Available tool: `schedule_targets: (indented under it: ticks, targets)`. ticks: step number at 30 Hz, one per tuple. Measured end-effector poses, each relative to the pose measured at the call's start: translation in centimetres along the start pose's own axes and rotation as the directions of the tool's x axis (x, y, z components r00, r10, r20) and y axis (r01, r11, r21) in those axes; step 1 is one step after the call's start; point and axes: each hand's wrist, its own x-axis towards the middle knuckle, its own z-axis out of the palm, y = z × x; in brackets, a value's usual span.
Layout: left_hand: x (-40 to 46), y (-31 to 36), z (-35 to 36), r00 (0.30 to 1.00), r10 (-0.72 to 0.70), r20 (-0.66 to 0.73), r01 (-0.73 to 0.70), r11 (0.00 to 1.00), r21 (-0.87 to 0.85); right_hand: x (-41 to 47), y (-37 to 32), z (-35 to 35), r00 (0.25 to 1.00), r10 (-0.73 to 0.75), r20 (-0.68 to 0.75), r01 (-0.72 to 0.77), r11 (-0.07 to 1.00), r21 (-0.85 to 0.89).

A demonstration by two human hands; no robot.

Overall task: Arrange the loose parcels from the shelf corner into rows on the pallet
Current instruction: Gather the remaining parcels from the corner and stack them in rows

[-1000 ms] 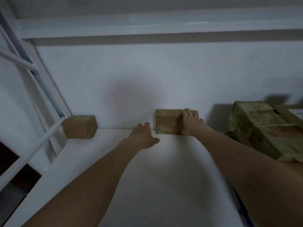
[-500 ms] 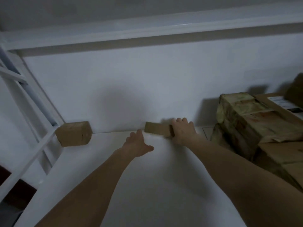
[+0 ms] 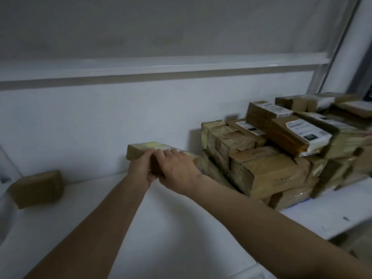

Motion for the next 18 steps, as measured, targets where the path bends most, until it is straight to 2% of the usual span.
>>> schedule_targets:
  ticks: [2, 5, 6, 9, 11, 13, 16, 18]
  targets:
    - [-1.3, 0.0, 0.7, 0.997, 0.054, -0.055, -0.053, 0.998, 0.031, -1.3, 0.2, -1.9, 0.998, 0.063, 0.006, -0.063, 0.990, 0.124]
    - [-2.8, 0.3, 2.0, 0.997, 0.067, -0.031, -0.067, 0.998, -0.002, -2.6, 1.5, -4.5, 0.964, 0.261, -0.058, -0.242, 0.945, 0.221]
    - [-3.1, 0.5, 2.5, 0.997, 0.065, -0.032, -0.065, 0.998, 0.006, -2.9, 2.2, -5.4, 0.941, 0.335, -0.041, -0.315, 0.916, 0.247]
    - [-4.4, 0.8, 4.6, 0.996, 0.078, -0.047, -0.075, 0.995, 0.063, -3.6, 4.7, -8.1, 0.861, 0.494, 0.125, -0.506, 0.803, 0.314]
    - [-5.0, 0.9, 6.3, 0.996, 0.086, -0.020, -0.083, 0.992, 0.099, -4.3, 6.7, -9.3, 0.836, 0.494, 0.240, -0.546, 0.706, 0.451]
    - [-5.5, 0.8, 8.0, 0.996, 0.084, 0.018, -0.086, 0.981, 0.176, -5.3, 8.4, -10.2, 0.838, 0.423, 0.346, -0.545, 0.605, 0.580]
    - [-5.9, 0.4, 10.9, 0.988, 0.092, 0.123, -0.121, 0.961, 0.248, -6.7, 11.5, -11.2, 0.844, 0.342, 0.412, -0.531, 0.640, 0.555]
    - [-6.3, -0.1, 13.0, 0.969, 0.079, 0.232, -0.148, 0.944, 0.296, -7.3, 14.0, -11.6, 0.840, 0.356, 0.409, -0.535, 0.670, 0.515]
